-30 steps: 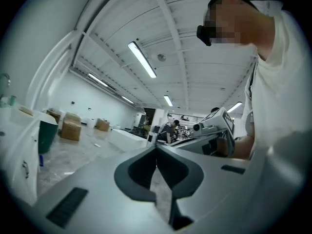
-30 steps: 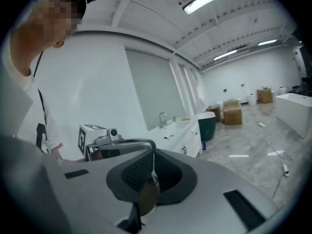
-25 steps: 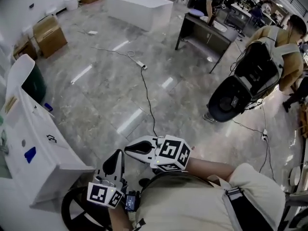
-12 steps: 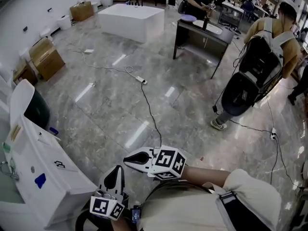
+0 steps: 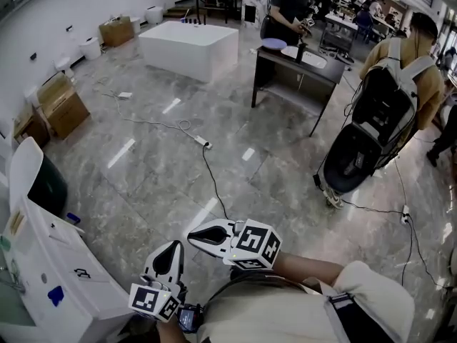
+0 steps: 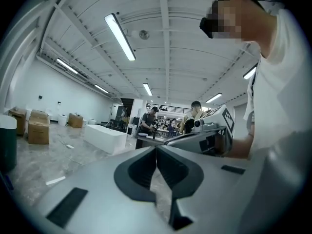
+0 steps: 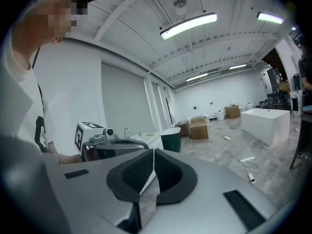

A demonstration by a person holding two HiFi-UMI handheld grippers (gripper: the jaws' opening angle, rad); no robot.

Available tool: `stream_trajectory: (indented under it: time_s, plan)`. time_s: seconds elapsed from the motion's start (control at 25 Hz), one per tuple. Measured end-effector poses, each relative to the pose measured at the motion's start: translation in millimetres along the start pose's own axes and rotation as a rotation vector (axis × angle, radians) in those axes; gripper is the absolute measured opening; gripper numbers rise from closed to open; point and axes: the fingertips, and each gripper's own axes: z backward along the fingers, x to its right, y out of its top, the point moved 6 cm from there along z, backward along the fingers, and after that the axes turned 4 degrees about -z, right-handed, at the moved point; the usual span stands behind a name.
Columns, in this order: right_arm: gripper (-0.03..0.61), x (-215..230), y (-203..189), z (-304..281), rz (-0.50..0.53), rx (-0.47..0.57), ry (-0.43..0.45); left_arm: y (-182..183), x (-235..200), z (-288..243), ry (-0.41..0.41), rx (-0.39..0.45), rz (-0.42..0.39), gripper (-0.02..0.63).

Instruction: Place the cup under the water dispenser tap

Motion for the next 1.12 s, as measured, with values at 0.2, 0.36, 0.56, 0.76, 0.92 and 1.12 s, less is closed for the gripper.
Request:
stream_trajectory:
  time_s: [0.2,0.36,0.56,0.76,0.92,1.12]
  plan:
    - [0.029,25.7,-5.8,24.9,-0.028,0.017,-0.022,2.7,0.9,-26.9,0.001,-0.019,-0.004,0.058]
    - [0.029,33.9,-11.3,43.1,-0.068,0.038,-0.014,3.3,5.6,-34.0,0.017,-0.066,-0.025,0.058]
    - [0.029,68.8,-4.6,34.3,-0.082,0.079,-0.014,7.1,-31.8,-58.1,0.01,-0.113,-0.087,0.058]
    - [0.029,73.2,-9.6,-21.8,-0.098,0.012,0.033,8.8,-91.9,-22.0,0.125,-0.11,-0.071,0.058]
    - [0.029,80.8,-6.1,-57.5,-0.102,-0.037,0.058,-1.0,-126.5,-6.9,0.168,-0.141,-0.061,0.058]
    - [0.029,99.2,6.3,-109.2,-0.093,-0.08,0.084,-2.9,-168.8,-3.9,0.144,-0.166,-0.036,0.058]
